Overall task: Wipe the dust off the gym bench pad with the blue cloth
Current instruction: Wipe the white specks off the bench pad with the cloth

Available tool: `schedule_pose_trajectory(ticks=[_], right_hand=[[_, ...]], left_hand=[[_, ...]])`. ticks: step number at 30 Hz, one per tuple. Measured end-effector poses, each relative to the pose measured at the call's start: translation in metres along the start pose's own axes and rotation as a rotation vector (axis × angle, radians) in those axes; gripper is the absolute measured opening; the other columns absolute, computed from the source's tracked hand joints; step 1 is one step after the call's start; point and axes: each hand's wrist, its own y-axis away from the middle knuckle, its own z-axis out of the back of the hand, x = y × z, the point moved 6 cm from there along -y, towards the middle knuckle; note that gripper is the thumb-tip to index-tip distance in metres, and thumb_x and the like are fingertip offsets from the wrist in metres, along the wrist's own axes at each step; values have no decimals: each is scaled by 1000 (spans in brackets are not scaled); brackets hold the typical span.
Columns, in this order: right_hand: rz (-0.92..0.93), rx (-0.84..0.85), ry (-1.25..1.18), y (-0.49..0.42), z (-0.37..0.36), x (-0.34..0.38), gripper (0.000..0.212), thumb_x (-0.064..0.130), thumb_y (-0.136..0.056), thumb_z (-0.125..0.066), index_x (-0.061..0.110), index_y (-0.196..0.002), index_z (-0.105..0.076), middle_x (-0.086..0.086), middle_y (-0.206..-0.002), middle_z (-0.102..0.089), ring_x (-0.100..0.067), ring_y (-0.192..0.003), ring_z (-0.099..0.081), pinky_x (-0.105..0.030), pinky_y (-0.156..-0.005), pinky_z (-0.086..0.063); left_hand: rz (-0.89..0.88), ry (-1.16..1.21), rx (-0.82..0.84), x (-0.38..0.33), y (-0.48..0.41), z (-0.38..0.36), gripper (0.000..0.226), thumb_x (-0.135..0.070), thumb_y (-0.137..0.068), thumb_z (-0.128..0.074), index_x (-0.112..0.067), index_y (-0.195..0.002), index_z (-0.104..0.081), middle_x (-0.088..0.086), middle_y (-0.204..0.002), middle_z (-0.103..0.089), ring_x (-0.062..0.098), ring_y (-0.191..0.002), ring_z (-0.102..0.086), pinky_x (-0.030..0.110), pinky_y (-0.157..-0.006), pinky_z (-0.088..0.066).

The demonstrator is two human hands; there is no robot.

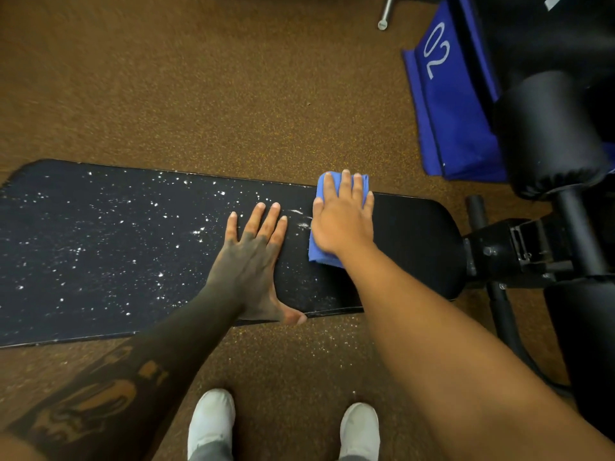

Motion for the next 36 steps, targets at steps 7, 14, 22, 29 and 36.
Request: schedule_pose_trajectory(ticks=[7, 14, 22, 29, 36], right_hand=[[118, -28, 0, 74, -11, 0, 60, 40, -104, -19, 23, -159, 0, -6, -166, 10, -25, -152, 16, -48, -122, 5], [139, -7, 31, 70, -14, 7, 60, 40, -104, -21, 25, -158, 1, -5, -166, 10, -25, -151, 16, -50, -122, 5], [137, 26, -18, 14, 1, 17, 59, 44, -104, -21, 27, -158, -3, -7, -166, 9, -27, -152, 14, -51, -121, 5], [160, 3, -1, 19, 3, 22, 58, 46, -104, -21, 32, -158, -3, -8, -166, 9, -27, -152, 15, -50, -121, 8], [65, -21, 39, 37, -8, 19, 63, 47, -103, -21, 25, -158, 1, -8, -166, 10, -28, -152, 14, -53, -121, 5]], left_hand=[[-9, 10, -14, 1, 0, -2, 165, -112, -34, -25, -6, -153, 21, 11, -161, 31, 29, -149, 29, 60, -121, 6], [-10, -10, -6, 2, 1, -2, 164, -111, -36, -24, -6, -153, 21, 12, -162, 30, 30, -149, 29, 60, -121, 7], [-21, -9, -22, 4, 1, -3, 164, -112, -34, -24, -8, -154, 18, 11, -163, 26, 30, -150, 26, 61, -121, 5], [-39, -23, -25, 21, 5, -4, 162, -113, -32, -24, -15, -155, 18, 10, -164, 25, 32, -150, 25, 64, -120, 5], [-53, -31, -13, 24, 5, -4, 162, -112, -32, -24, -15, -156, 16, 10, -164, 25, 33, -150, 24, 68, -118, 2]])
